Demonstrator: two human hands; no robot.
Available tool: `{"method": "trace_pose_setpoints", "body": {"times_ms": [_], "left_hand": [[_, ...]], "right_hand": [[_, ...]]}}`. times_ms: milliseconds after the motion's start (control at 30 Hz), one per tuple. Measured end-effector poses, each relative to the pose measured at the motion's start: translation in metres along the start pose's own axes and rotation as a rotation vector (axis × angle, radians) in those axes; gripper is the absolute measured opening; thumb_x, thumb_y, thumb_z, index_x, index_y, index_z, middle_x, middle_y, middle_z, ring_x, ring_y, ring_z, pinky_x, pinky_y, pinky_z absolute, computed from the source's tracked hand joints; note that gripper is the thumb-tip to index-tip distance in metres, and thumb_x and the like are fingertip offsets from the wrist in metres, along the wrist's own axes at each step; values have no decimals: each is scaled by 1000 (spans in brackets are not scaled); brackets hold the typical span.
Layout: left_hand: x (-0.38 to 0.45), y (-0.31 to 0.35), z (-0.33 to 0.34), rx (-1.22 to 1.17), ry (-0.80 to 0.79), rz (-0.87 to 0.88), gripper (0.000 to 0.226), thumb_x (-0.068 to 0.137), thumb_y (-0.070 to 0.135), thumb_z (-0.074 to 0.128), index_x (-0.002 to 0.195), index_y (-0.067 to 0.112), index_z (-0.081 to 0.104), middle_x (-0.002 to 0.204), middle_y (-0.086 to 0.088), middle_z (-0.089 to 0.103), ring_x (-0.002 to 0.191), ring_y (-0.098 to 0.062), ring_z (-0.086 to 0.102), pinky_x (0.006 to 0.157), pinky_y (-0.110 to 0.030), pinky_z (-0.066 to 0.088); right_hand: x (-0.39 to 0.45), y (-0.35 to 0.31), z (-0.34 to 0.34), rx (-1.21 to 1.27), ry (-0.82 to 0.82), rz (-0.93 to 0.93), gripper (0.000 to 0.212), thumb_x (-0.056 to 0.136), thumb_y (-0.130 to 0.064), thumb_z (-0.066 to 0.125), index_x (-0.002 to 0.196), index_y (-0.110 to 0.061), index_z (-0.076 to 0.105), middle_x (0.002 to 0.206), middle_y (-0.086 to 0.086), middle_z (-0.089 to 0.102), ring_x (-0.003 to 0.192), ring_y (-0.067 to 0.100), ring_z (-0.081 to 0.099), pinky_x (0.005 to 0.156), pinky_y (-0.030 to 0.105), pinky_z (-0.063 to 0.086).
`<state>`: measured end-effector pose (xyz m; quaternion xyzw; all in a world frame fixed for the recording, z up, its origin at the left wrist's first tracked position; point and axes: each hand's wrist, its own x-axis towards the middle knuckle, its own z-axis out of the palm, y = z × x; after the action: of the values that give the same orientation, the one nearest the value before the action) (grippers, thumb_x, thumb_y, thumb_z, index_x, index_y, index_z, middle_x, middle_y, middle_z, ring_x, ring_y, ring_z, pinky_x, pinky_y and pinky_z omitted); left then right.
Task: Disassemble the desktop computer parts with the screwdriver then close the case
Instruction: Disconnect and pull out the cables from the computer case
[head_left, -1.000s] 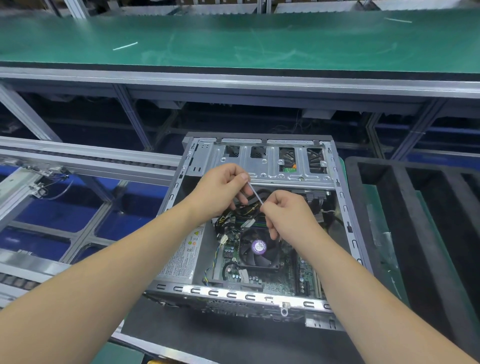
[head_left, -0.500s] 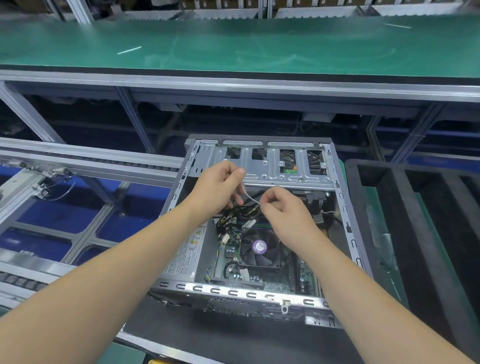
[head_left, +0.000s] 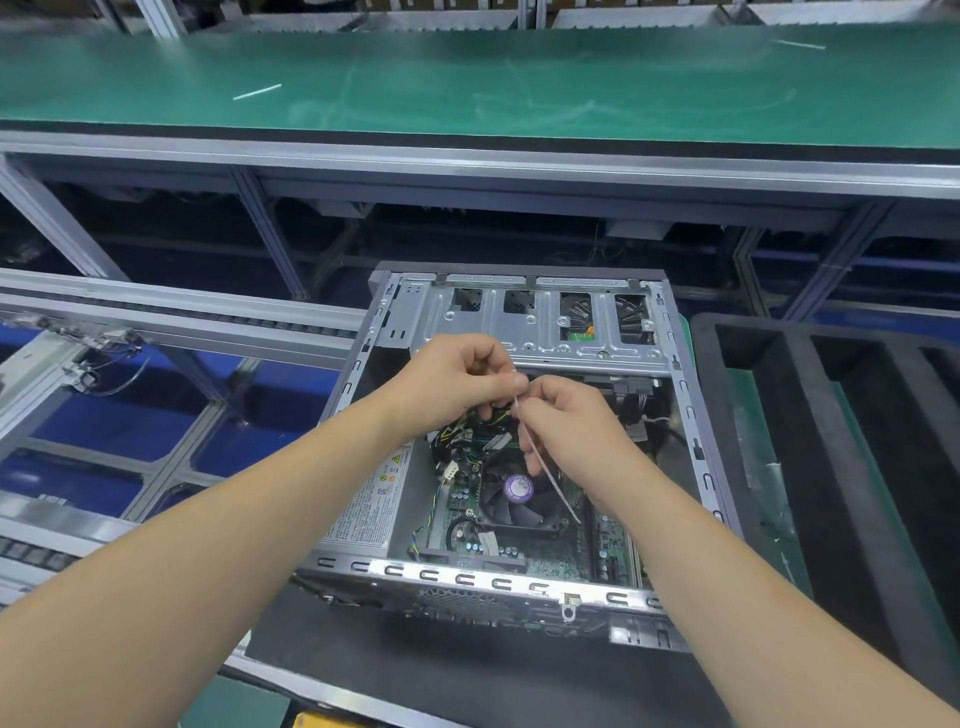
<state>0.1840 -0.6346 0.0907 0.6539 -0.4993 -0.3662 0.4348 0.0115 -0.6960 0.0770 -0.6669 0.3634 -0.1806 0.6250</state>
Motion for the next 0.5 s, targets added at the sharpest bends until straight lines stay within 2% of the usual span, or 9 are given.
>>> {"method": "trace_pose_setpoints", "body": {"times_ms": [67, 167, 267, 400, 500], "left_hand": [[0, 0, 1, -5, -22, -2, 23, 92, 28, 76, 87, 7, 68, 73, -7, 70, 59, -13, 61, 51, -15, 44], [1, -2, 1, -11, -3, -14, 15, 94, 27, 72, 85, 16, 68, 73, -1, 71, 58, -13, 61, 50, -16, 43], [3, -5, -1, -18, 82, -19, 16, 97, 29, 69, 90, 15, 66, 75, -1, 71, 59, -15, 64, 50, -26, 42], [4, -10, -5, -52, 182, -3, 20, 97, 34, 65, 88, 16, 64, 71, -1, 69, 54, -14, 61, 45, -23, 42], [8, -15, -9, -107, 308, -18, 20, 98, 36, 61, 87, 19, 62, 65, -4, 66, 55, -24, 55, 45, -26, 43]], "right_hand": [[0, 0, 0, -9, 0, 8, 17, 97, -10, 52, 82, -9, 59, 58, 5, 60, 43, 20, 53, 48, 24, 44], [1, 1, -1, 18, 10, 2, 18, 95, -10, 52, 78, -12, 57, 59, 6, 61, 43, 20, 51, 47, 24, 43], [2, 1, -2, 35, 0, 2, 16, 96, -9, 53, 81, -12, 59, 60, 6, 61, 42, 20, 49, 45, 24, 40], [3, 3, -2, 31, 1, 25, 16, 96, -10, 55, 81, -13, 60, 59, 5, 54, 41, 18, 44, 46, 24, 37], [3, 4, -1, 23, 12, 49, 19, 95, -7, 52, 78, -14, 57, 63, 10, 45, 43, 17, 37, 47, 25, 30]]}}
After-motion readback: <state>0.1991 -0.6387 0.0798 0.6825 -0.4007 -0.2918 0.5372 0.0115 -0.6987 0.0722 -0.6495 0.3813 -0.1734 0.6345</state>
